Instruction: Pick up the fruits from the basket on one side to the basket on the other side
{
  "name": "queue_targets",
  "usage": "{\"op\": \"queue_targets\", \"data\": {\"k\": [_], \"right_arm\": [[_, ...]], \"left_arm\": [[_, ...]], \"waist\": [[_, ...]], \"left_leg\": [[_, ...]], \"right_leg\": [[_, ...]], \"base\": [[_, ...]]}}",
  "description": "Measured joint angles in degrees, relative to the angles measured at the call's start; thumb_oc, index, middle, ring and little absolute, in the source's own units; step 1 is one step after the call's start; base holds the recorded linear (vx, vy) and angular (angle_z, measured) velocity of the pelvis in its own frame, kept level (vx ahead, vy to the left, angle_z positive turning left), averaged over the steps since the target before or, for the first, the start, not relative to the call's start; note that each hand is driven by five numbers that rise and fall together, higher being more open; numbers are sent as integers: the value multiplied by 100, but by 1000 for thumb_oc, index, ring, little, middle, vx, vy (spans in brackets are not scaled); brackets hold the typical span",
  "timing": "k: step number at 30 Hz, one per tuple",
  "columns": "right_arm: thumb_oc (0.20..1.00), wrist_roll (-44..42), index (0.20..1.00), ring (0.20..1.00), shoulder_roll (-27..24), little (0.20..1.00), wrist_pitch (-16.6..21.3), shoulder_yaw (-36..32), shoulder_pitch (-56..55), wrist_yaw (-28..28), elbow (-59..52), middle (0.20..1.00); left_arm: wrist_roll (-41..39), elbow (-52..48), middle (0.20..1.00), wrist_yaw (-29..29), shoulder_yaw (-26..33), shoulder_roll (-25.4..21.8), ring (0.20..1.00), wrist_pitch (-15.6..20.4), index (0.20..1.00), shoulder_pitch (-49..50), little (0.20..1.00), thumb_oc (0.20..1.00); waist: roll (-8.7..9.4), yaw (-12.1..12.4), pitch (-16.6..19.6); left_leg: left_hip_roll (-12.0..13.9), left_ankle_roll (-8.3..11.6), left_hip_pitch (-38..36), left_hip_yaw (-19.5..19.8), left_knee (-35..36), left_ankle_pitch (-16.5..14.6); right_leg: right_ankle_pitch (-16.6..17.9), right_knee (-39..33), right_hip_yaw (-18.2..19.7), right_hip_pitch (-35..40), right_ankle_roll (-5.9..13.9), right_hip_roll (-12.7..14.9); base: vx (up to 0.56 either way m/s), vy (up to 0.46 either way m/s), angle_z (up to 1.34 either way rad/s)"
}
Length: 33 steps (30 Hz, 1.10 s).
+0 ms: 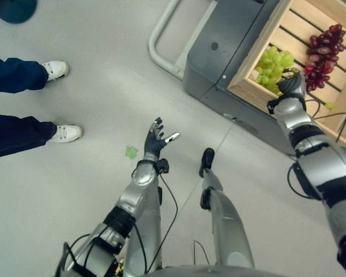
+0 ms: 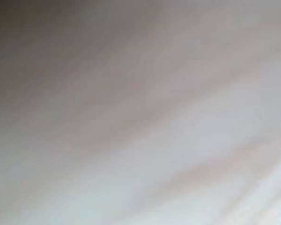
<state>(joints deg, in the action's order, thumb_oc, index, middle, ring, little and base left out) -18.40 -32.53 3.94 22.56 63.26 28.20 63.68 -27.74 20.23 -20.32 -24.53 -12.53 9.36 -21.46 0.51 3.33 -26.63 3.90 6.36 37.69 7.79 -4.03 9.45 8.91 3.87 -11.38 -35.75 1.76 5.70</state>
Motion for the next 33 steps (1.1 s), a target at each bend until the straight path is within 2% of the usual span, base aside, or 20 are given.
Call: {"op": "queue_targets", "data": {"k": [1, 2, 8, 10, 13, 24, 29, 33], "right_arm": [[200, -53, 200, 200, -5, 200, 76, -35, -135, -3, -304, 200], [1000, -102, 1000, 1000, -25, 1000, 132, -44, -412, -16, -1020, 1000], [1000, -133, 1000, 1000, 59, 1000, 319, -443, -1636, -186, -3256, 1000], [1000, -124, 1000, 1000, 91, 1000, 378, -571, -1908, -279, -3681, 1000], [1000, -124, 1000, 1000, 117, 1000, 395, -827, -2247, -314, -3835, 1000], [1000, 11, 1000, 1000, 1, 1000, 399, -1122, -2778, -570, -4392, 1000], [1000, 139, 1000, 1000, -439, 1000, 362, -1143, -2726, -640, -4299, 1000], [1000, 133, 1000, 1000, -830, 1000, 350, -1125, -2400, -629, -3733, 1000]], "left_arm": [[0, -2, 1000, -11, 3, 2, 1000, 0, 1000, -2, 1000, 1000], [2, -16, 1000, -16, 9, 2, 1000, -1, 1000, 10, 1000, 1000], [4, -130, 1000, -93, 107, 10, 1000, -3, 1000, 13, 1000, 1000], [5, -229, 1000, -105, 119, -51, 1000, 0, 1000, 0, 1000, 1000], [6, -271, 1000, -95, 134, -230, 1000, 0, 1000, -34, 1000, 1000], [6, -323, 1000, -41, 381, -293, 1000, -3, 1000, 50, 1000, 1000], [5, -335, 1000, 54, 386, -334, 1000, -3, 1000, 44, 1000, 1000], [4, -355, 1000, 68, 393, -348, 1000, -3, 1000, 49, 1000, 1000]], "waist": [[3, -9, -2], [8, -22, -5], [74, -113, -53], [165, -95, -126], [362, -103, -234], [490, -125, -297], [574, -123, -337], [586, -116, -339]], "left_leg": [[9, -4, 1, -4, 12, -6], [23, 13, 6, -11, 30, 2], [49, 22, 46, -11, 81, 2], [38, 23, 22, -7, 120, -1], [39, 21, -6, -9, 130, -3], [22, 6, -44, -13, 129, 10], [17, 5, -43, -3, 141, 9], [12, 0, -61, 11, 142, 6]], "right_leg": [[-1, -1, 0, -6, -2, -10], [-5, 3, -3, -22, 3, -22], [-39, -1, -15, -67, -18, -47], [-55, -3, -15, -60, -14, -39], [-75, -3, -11, -33, 5, -16], [-94, -4, -8, 19, 54, 3], [-91, -14, -16, 26, 51, 7], [-87, -19, -21, 59, 47, 10]], "base": [[0, 0, 0], [0, 0, 0], [0, -15, 3], [0, 0, 0], [-2, -2, 1], [-1, -1, 0], [0, 0, 0], [0, 0, 0]]}}
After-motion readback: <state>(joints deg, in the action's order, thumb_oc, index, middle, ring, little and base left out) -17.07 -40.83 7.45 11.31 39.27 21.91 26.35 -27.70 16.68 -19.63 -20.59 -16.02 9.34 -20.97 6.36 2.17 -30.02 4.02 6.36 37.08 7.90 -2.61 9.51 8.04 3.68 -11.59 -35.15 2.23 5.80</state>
